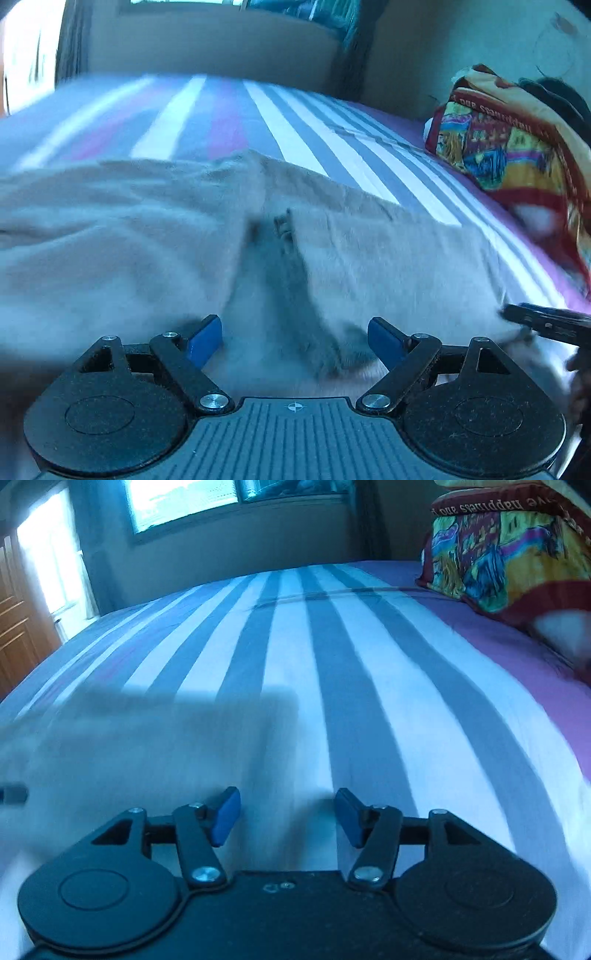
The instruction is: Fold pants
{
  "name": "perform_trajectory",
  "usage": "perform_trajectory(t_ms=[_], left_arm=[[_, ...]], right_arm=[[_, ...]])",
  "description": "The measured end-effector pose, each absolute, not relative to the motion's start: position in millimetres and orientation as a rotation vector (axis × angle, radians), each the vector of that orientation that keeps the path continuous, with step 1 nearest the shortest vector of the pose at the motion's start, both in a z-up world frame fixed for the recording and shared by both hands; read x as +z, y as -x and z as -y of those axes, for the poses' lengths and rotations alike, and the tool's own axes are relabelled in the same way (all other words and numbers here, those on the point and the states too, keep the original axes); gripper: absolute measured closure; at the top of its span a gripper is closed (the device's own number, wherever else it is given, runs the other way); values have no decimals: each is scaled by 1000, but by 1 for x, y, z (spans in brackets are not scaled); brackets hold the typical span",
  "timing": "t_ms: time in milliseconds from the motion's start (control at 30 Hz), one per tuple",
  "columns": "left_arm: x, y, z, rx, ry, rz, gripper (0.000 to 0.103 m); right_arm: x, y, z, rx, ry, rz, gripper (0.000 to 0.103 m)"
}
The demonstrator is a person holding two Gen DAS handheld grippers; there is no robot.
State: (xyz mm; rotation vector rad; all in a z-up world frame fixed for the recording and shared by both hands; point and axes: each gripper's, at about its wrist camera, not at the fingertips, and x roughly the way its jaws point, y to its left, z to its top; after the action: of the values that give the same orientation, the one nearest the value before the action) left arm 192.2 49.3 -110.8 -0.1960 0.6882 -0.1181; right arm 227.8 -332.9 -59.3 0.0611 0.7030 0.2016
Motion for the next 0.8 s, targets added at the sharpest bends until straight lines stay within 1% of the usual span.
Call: perform_trajectory(t_ms=[67,167,267,333,433,567,667,800], left_arm=[[-98,-161,-66,-99,256,-603,17],[-86,-120,-114,3,395,-476,17],[-94,-95,-176,130,584,-432,17],[-109,-86,-215,200,724,-415,17],[-139,-84,-261,220,961,-384,17],[-170,-96,-303,124,1173,-255,17],[-187,-111,-323,66,1267,-166,17],[-196,-121,-335,13,1333,-73,17]], right_arm=[[-60,-193,339,205,-41,-657,44],[-51,-154,362,212,-134,-555,41],[-48,-147,376,185,-137,-549,41],[-46,-153,381,173,-148,-563,41],[-43,-166,384,183,-197,-584,41],[-46,-177,397,146,-366,-636,41],[-46,-170,396,118,-388,-641,41],[-42,-164,387,105,-318,-647,41]])
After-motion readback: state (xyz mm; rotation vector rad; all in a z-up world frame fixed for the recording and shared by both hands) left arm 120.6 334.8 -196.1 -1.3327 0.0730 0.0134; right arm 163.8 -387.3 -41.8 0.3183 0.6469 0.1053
